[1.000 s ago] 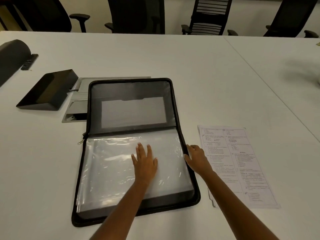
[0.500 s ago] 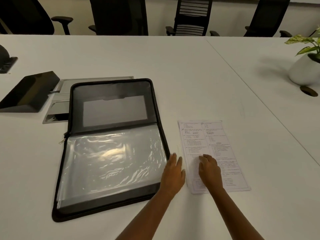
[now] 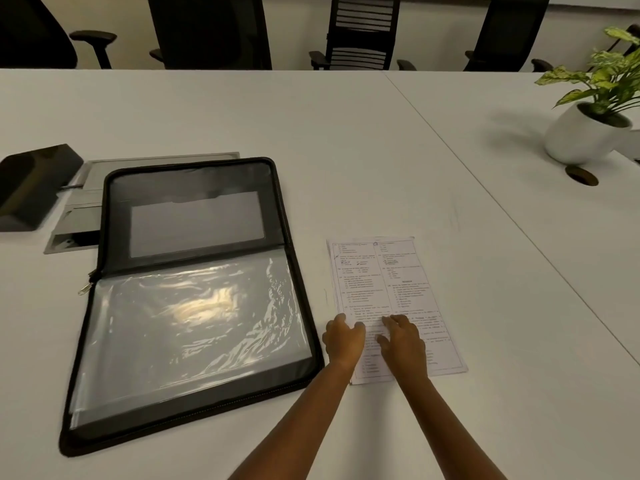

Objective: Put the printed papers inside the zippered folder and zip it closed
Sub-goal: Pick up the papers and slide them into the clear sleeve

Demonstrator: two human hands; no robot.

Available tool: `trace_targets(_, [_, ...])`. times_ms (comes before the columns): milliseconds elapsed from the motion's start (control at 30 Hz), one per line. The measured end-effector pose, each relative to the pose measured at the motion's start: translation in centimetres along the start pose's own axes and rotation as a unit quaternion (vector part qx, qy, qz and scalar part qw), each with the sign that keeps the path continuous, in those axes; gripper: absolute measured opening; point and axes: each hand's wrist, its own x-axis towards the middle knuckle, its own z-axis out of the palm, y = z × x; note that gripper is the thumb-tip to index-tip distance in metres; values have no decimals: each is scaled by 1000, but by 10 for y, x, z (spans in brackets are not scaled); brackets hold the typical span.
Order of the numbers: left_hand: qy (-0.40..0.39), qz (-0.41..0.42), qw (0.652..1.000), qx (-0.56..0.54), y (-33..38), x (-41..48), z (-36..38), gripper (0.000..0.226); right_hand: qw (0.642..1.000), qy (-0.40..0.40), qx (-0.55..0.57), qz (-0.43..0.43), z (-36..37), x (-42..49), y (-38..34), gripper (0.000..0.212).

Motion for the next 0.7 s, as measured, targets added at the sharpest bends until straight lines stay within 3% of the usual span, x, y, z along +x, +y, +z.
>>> trace_targets(233, [7,-106,982,-154,2,8,1,34,1000,-1,-4,-3,0,4,0,39])
trace_targets(400, [1,-102,979,-176,0,17,-4,15,1000,6,-9,-1,1,4,-2,38])
trace_targets(700, [-35,-132,983,-122,4,26,-3,27,1000,14,-14,1,1,5,-4,38])
